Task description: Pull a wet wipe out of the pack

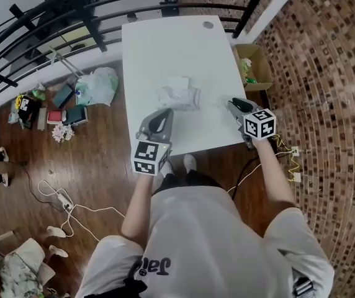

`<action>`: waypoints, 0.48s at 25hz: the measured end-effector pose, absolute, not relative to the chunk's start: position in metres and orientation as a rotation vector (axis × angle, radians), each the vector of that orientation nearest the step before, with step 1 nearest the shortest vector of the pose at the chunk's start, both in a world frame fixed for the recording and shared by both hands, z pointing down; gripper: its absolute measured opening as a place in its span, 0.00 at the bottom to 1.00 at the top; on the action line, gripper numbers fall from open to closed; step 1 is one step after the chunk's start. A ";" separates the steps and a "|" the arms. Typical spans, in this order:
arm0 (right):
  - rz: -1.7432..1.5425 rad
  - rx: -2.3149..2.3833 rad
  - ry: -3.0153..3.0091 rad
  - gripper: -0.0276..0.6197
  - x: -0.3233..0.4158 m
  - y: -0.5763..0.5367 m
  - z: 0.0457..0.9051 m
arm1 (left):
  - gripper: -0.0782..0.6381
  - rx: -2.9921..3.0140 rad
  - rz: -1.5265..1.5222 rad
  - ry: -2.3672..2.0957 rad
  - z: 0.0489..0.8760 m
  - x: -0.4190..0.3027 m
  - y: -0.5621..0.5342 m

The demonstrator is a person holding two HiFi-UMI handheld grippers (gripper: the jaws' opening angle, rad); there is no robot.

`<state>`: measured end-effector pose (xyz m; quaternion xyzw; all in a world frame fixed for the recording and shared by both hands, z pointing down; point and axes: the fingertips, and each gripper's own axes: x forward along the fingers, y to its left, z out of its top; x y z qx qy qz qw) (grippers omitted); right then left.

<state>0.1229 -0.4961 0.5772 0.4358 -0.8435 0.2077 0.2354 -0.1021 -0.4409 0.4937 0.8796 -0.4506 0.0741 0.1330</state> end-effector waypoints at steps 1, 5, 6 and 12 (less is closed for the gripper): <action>0.563 1.223 -2.337 0.17 0.119 -0.489 0.566 | 0.13 2.559 0.213 -1.305 0.491 -0.105 -0.439; 0.536 1.287 -2.411 0.13 0.093 -0.456 0.535 | 0.13 2.596 0.157 -1.327 0.481 -0.113 -0.433; 0.518 1.300 -2.426 0.10 0.085 -0.449 0.528 | 0.13 2.600 0.149 -1.330 0.479 -0.114 -0.430; 0.430 1.348 -2.539 0.03 0.048 -0.399 0.490 | 0.13 2.615 0.137 -1.343 0.467 -0.101 -0.396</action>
